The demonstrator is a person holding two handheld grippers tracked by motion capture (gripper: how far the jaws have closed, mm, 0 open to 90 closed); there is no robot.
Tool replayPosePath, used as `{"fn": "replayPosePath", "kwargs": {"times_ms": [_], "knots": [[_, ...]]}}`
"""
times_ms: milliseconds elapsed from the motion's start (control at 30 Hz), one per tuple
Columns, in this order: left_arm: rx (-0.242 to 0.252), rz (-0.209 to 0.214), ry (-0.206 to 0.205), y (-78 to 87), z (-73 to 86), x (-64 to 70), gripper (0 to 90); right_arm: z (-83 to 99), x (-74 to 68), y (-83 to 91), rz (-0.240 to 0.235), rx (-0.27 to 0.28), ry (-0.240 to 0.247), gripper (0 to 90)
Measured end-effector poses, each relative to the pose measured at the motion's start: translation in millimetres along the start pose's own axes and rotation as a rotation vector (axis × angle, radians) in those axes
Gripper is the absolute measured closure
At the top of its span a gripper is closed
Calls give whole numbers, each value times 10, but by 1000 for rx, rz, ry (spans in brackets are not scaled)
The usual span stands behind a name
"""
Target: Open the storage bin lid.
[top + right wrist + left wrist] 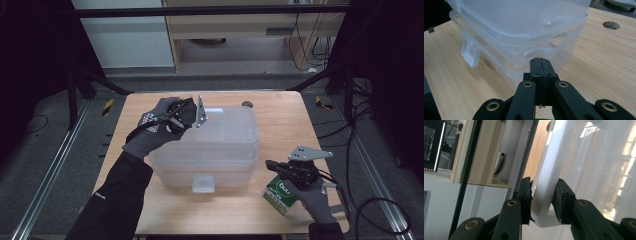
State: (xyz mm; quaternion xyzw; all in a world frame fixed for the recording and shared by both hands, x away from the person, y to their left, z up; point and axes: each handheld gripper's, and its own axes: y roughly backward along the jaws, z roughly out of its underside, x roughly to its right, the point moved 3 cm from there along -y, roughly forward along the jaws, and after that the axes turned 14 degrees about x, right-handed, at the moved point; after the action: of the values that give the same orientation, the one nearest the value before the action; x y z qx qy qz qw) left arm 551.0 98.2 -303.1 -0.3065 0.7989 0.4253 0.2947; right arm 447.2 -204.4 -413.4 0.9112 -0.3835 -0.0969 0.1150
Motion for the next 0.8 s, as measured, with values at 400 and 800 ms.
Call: {"fn": "replayPosePath", "kwargs": {"times_ms": [400,800], "knots": [[-7,-44,41,-95,-3,-137,682,11,-25,-40,-4,23,1,900],[-13,-28,61,-126,-2,-204,676,-68,-103,-162,-27,101,-12,900]]}}
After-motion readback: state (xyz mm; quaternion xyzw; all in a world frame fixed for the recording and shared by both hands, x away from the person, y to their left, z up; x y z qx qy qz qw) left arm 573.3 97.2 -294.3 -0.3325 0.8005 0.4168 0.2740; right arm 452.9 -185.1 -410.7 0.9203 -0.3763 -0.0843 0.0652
